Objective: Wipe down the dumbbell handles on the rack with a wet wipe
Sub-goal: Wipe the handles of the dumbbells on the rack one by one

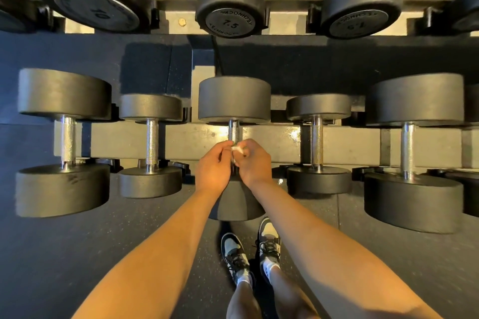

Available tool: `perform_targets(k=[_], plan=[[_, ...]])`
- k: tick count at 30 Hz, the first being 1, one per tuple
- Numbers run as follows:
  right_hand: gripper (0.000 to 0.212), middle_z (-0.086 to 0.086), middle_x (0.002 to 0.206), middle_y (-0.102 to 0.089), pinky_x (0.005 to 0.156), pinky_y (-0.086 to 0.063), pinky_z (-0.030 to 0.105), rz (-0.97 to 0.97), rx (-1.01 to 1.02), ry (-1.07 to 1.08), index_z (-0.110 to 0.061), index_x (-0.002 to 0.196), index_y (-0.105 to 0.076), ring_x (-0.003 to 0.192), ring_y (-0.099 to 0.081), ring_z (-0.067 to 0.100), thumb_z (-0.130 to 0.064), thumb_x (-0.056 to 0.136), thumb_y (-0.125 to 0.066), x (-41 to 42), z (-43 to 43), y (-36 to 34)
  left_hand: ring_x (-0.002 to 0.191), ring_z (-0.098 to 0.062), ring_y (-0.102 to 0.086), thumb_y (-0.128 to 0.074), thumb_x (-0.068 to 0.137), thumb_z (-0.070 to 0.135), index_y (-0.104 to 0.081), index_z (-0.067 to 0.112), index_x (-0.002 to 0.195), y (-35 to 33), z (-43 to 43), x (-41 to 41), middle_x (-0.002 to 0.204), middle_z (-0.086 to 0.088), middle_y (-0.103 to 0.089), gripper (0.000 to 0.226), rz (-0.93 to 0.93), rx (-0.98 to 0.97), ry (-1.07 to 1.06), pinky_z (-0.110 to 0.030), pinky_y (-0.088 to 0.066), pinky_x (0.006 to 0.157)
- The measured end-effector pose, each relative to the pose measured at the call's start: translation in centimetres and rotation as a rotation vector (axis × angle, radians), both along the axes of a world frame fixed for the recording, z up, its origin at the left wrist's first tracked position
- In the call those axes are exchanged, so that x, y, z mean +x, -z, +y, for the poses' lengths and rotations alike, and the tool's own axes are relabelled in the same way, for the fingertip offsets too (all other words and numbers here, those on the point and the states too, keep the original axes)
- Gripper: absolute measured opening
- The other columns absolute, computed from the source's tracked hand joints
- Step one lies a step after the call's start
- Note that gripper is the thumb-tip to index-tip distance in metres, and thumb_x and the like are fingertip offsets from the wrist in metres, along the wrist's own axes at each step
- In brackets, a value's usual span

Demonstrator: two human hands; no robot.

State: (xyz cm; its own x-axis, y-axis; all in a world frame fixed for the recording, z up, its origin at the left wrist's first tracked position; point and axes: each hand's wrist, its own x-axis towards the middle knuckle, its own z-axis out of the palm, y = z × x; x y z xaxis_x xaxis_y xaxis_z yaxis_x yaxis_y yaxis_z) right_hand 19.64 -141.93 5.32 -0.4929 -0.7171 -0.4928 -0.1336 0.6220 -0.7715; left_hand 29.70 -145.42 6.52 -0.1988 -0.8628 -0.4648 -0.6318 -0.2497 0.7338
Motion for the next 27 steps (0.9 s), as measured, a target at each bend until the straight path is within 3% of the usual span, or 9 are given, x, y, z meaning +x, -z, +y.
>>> perform_targets(k=[2, 5, 8, 11, 13, 16, 19, 25, 27], plan=[[0.009, 0.001, 0.105, -0.062, 0.069, -0.04, 0.011, -0.015, -0.051, 0.002, -0.027, 0.1, -0.062, 0.093, -0.06, 0.013, -0.019, 0.099, -0.059, 0.4, -0.1, -0.4, 0.102, 0.001, -0.059, -0.044, 0.108, 0.029, -0.063, 0.027, 0.133, -0.4, -0.4, 0.2, 0.122, 0.011, -0.065, 0.031, 0.102, 0.039, -0.01, -0.013, -0.044, 0.083], [0.016, -0.004, 0.105, -0.065, 0.074, -0.039, 0.003, -0.05, -0.133, -0.022, -0.024, 0.108, -0.066, 0.095, -0.059, 0.008, -0.016, 0.101, -0.054, 0.4, -0.2, -1.1, 0.105, -0.006, -0.065, -0.055, 0.104, 0.022, -0.067, 0.023, 0.126, -0.3, -1.5, 0.3, 0.116, 0.006, -0.071, 0.026, 0.223, 0.096, -0.063, -0.021, -0.053, 0.089], [0.025, -0.008, 0.108, -0.065, 0.08, -0.038, -0.001, -0.028, -0.175, -0.046, -0.021, 0.118, -0.066, 0.097, -0.058, 0.003, -0.011, 0.102, -0.049, 0.1, 0.2, -0.7, 0.097, -0.007, -0.068, -0.065, 0.097, 0.016, -0.072, 0.02, 0.114, 0.1, -2.3, -0.4, 0.105, 0.006, -0.073, 0.019, 0.227, 0.085, -0.212, -0.019, -0.054, 0.084], [0.025, -0.003, 0.103, -0.069, 0.083, -0.049, 0.019, 0.008, -0.139, 0.07, -0.017, 0.121, -0.066, 0.093, -0.063, 0.008, -0.015, 0.102, -0.049, 0.5, 0.4, 0.7, 0.088, 0.0, -0.062, -0.067, 0.094, 0.016, -0.067, 0.021, 0.109, 0.7, -3.6, -1.6, 0.098, 0.01, -0.067, 0.015, 0.162, -0.013, -0.352, -0.006, -0.046, 0.071], [0.023, -0.003, 0.097, -0.069, 0.083, -0.055, 0.03, 0.045, -0.099, 0.121, -0.018, 0.119, -0.066, 0.089, -0.065, 0.012, -0.016, 0.102, -0.05, 0.9, 0.2, 1.2, 0.084, -0.001, -0.061, -0.07, 0.092, 0.018, -0.067, 0.017, 0.106, 1.3, -4.5, -2.3, 0.096, 0.006, -0.069, 0.014, 0.172, -0.026, -0.425, -0.007, -0.048, 0.07], [0.021, -0.005, 0.089, -0.067, 0.081, -0.056, 0.034, 0.065, -0.092, 0.128, -0.02, 0.114, -0.066, 0.083, -0.064, 0.014, -0.013, 0.101, -0.051, 0.9, -0.2, 1.2, 0.082, -0.003, -0.064, -0.063, 0.096, 0.023, -0.071, 0.017, 0.105, 2.2, -4.8, -3.1, 0.095, 0.003, -0.072, 0.013, 0.142, 0.0, -0.345, -0.011, -0.049, 0.072], [0.02, -0.006, 0.088, -0.068, 0.079, -0.057, 0.035, 0.074, -0.101, 0.114, -0.026, 0.11, -0.065, 0.081, -0.065, 0.011, -0.015, 0.101, -0.051, 1.0, -0.1, 1.3, 0.093, -0.006, -0.066, -0.052, 0.102, 0.023, -0.074, 0.021, 0.109, 2.4, -4.2, -3.3, 0.101, 0.006, -0.073, 0.023, 0.175, 0.024, -0.219, -0.019, -0.053, 0.082], [0.018, -0.007, 0.09, -0.068, 0.079, -0.057, 0.032, 0.077, -0.087, 0.116, -0.026, 0.109, -0.065, 0.083, -0.064, 0.008, -0.02, 0.102, -0.05, 1.0, 0.0, 0.8, 0.101, -0.012, -0.068, -0.066, 0.096, 0.01, -0.072, 0.022, 0.103, 3.6, -4.1, -1.3, 0.107, 0.001, -0.073, 0.015, 0.111, 0.016, -0.026, -0.027, -0.054, 0.094], [0.018, -0.007, 0.094, -0.068, 0.081, -0.056, 0.03, 0.079, -0.085, 0.113, -0.025, 0.111, -0.065, 0.086, -0.064, 0.007, -0.02, 0.102, -0.05, 1.0, 0.0, 0.8, 0.097, -0.01, -0.068, -0.068, 0.094, 0.01, -0.072, 0.019, 0.101, 3.6, -4.4, -1.5, 0.102, 0.003, -0.073, 0.012, 0.119, -0.001, -0.096, -0.019, -0.053, 0.089]])
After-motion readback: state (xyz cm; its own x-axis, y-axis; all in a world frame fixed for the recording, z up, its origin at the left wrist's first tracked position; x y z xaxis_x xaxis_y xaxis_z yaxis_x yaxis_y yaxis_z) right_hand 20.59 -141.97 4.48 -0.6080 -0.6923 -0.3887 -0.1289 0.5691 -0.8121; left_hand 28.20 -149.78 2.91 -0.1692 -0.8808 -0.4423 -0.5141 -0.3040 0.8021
